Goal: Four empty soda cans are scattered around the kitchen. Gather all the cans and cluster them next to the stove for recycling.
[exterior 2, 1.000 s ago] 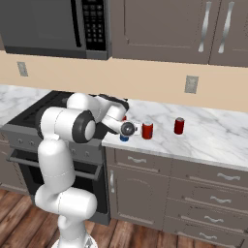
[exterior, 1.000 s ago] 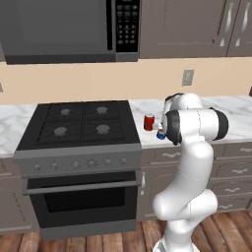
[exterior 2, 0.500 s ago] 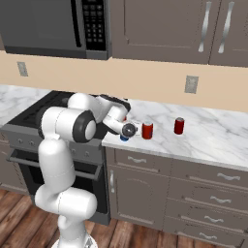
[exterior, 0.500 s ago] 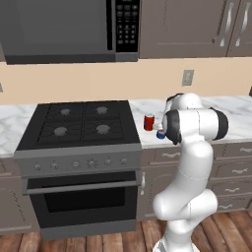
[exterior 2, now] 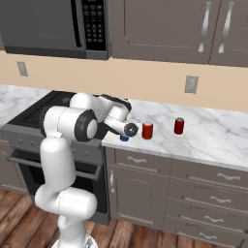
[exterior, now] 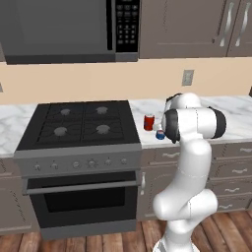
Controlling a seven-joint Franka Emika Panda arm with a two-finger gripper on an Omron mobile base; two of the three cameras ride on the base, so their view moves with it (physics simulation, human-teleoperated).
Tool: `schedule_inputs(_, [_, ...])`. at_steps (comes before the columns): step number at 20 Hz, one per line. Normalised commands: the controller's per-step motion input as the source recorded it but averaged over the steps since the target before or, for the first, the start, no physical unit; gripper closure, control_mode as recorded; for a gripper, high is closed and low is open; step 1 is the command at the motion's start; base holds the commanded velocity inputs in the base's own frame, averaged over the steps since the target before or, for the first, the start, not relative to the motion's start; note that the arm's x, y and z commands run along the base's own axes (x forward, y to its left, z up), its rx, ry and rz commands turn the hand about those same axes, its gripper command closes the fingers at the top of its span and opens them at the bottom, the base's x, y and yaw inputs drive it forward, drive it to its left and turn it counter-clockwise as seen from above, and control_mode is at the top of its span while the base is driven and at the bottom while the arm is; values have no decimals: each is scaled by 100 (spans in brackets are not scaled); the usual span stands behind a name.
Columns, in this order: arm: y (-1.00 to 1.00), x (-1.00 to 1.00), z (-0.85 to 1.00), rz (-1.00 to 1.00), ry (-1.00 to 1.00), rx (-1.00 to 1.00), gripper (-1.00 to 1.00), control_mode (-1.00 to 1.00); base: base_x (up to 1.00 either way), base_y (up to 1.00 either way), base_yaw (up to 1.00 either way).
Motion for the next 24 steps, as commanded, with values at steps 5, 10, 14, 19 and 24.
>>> schedule_inputs(5, [0,0,-31,3,0,-6,100,-100,0,0,0])
schedule_inputs(10, [0,-7,-27,2,-3,-6,100,-100,0,0,0])
schedule_inputs(14, [0,-22,-14,0,-7,-4,100,-100,0,0,0])
schedule_inputs(19, [0,-26,-6,0,-10,-3,100,-100,0,0,0])
schedule_inputs(24, [0,-15,0,0,-9,-2,100,-100,0,0,0])
